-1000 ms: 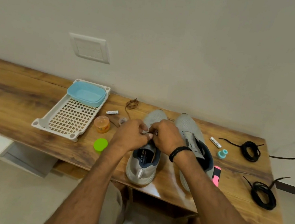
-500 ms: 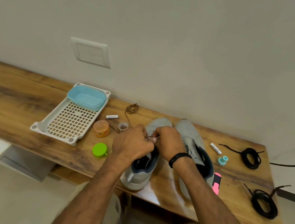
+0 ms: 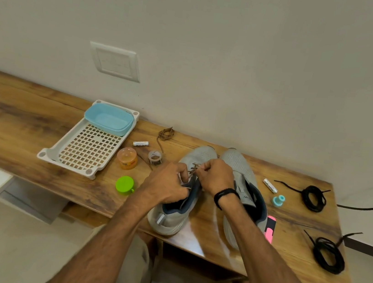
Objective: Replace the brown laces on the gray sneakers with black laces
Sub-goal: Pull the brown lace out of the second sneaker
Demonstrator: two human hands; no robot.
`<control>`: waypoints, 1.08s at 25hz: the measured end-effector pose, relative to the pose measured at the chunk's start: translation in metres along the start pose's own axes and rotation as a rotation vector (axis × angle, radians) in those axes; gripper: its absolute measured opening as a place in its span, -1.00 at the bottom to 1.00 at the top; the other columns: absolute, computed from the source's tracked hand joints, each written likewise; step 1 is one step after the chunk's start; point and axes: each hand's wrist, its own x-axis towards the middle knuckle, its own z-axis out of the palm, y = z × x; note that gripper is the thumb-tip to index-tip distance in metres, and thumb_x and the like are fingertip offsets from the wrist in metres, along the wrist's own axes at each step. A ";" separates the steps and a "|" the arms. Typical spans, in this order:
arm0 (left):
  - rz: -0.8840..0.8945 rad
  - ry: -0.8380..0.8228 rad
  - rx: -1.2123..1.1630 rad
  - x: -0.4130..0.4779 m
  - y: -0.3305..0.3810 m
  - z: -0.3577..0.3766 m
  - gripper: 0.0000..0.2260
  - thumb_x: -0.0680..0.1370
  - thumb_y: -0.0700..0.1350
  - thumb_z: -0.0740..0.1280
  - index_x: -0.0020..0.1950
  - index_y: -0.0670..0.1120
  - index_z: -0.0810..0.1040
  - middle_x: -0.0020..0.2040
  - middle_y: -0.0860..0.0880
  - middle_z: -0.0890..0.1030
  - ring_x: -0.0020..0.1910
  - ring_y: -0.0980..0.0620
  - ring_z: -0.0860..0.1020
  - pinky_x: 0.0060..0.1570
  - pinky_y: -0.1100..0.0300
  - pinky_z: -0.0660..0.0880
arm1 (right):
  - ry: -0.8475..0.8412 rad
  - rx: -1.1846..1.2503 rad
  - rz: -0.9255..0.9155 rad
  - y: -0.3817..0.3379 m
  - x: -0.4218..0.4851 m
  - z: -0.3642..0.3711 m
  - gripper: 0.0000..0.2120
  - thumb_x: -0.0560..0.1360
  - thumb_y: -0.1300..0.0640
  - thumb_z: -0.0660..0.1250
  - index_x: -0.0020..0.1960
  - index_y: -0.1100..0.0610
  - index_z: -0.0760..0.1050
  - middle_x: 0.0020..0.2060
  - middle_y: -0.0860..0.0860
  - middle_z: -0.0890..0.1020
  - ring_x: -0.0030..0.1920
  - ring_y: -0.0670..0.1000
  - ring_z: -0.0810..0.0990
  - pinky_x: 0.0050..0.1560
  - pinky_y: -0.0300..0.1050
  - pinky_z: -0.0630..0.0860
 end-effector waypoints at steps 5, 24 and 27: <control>-0.014 0.125 -0.120 0.000 -0.003 0.000 -0.80 0.27 -0.16 0.33 -0.16 0.06 0.56 -0.24 0.07 0.61 -0.20 0.04 0.58 -0.16 0.09 0.57 | -0.107 -0.290 -0.346 -0.005 0.000 -0.001 -0.70 0.52 0.22 0.28 0.22 0.03 0.53 0.08 0.09 0.51 0.06 0.14 0.55 -0.04 -0.10 0.43; -0.058 0.257 -0.052 -0.003 -0.007 0.018 -0.63 0.40 -0.29 0.36 0.11 0.05 0.42 0.00 0.02 0.61 -0.04 -0.06 0.60 -0.13 0.04 0.54 | -0.049 -0.090 -0.188 -0.001 -0.004 -0.003 -0.69 0.53 0.25 0.29 0.25 0.10 0.53 0.19 0.13 0.55 0.16 0.12 0.55 0.13 -0.07 0.50; -0.041 0.297 0.022 -0.005 -0.008 0.019 -0.67 0.41 -0.27 0.29 0.08 0.08 0.56 -0.03 -0.01 0.67 -0.07 -0.11 0.62 -0.14 0.02 0.58 | -0.116 -0.233 -0.443 -0.001 -0.003 -0.001 -0.70 0.56 0.26 0.24 0.23 0.05 0.56 0.28 0.08 0.40 0.23 0.10 0.45 0.09 -0.18 0.40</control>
